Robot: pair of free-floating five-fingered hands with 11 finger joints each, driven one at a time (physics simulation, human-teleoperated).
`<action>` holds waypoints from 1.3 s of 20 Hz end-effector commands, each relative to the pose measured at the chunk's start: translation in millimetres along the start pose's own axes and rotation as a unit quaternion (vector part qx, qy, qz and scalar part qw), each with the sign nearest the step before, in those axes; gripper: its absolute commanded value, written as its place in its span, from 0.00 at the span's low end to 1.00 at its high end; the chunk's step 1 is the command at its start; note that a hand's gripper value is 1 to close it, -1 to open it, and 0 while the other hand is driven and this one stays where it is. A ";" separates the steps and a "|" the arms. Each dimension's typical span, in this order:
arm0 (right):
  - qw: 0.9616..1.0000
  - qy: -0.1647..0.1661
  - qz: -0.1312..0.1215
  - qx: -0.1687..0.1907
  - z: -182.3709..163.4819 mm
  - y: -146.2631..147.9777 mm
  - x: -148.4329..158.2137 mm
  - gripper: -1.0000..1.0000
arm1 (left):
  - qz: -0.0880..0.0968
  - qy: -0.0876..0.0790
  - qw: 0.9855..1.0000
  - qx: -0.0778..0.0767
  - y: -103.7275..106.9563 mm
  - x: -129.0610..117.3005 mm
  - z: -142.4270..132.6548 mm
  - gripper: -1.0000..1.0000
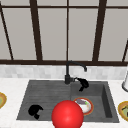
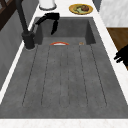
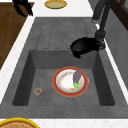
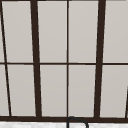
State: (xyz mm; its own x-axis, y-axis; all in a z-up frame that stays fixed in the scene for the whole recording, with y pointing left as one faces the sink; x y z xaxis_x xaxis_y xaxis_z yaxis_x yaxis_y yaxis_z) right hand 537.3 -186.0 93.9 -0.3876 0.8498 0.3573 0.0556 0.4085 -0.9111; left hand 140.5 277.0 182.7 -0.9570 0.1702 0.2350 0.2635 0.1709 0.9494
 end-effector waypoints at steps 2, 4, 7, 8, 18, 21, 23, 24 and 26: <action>0.998 -0.007 0.055 0.003 -4.5 -24.6 7.7 0.00 | 0.000 0.000 1.000 0.000 0.0 0.0 0.0 0.50; 0.997 -0.008 0.081 0.010 -5.8 -28.5 7.5 0.00 | 0.000 0.000 1.000 0.000 0.0 0.0 0.0 0.50; 0.995 -0.011 0.101 0.005 -6.9 -34.1 15.8 0.00 | 0.000 0.000 1.000 0.000 0.0 0.0 0.0 0.50; 0.994 -0.013 0.104 -0.001 -3.5 -39.7 15.8 0.00 | 0.000 0.000 1.000 0.000 0.0 0.0 0.0 0.50; 0.994 0.006 0.104 0.040 -45.2 -23.7 46.8 0.00 | 0.000 0.000 1.000 0.000 0.0 0.0 0.0 0.50; 0.995 0.012 0.084 0.050 -63.6 -14.3 50.2 0.00 | 0.000 0.000 1.000 0.000 0.0 0.0 0.0 0.50; 0.995 0.021 0.084 0.052 -75.4 -13.3 48.4 0.00 | 0.000 0.000 1.000 0.000 0.0 0.0 0.0 0.50; 0.995 0.020 0.081 0.061 -81.5 -10.0 49.2 0.00 | 0.000 0.000 1.000 0.000 0.0 0.0 0.0 0.50; 0.994 0.018 0.079 0.074 -94.4 -4.7 46.0 0.00 | 0.000 0.000 1.000 0.000 0.0 0.0 0.0 0.50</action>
State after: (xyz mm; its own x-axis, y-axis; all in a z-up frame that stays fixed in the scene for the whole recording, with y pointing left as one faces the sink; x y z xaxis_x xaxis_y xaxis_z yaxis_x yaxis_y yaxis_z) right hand 587.8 -121.4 138.5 -0.3774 0.8974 0.2285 0.0178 0.2537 -0.9671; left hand 140.5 277.0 182.7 -0.9570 0.1702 0.2350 0.2635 0.1709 0.9494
